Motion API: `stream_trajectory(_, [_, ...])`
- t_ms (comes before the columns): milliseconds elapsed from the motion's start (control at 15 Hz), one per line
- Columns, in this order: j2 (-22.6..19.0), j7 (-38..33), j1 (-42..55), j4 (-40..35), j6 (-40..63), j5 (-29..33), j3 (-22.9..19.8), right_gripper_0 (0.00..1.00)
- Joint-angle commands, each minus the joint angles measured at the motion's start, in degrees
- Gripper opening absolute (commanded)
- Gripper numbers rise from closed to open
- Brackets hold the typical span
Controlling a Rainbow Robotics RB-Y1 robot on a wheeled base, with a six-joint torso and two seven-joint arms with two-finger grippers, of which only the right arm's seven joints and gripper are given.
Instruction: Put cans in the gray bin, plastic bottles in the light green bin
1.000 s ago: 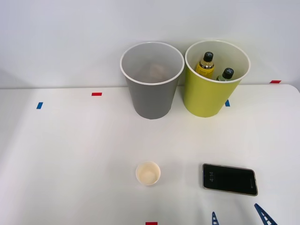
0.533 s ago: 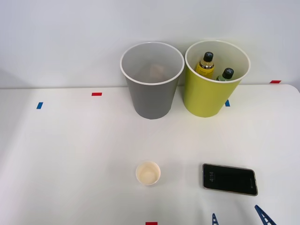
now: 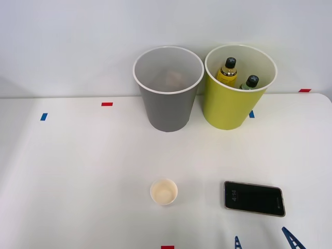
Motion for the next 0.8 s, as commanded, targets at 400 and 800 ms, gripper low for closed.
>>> stream_trajectory(400, [0.01,0.0,0.0,0.0,0.0,0.01,-0.01,1.0])
stream_trajectory(800, [0.01,0.0,0.0,0.0,0.0,0.01,-0.01,1.0])
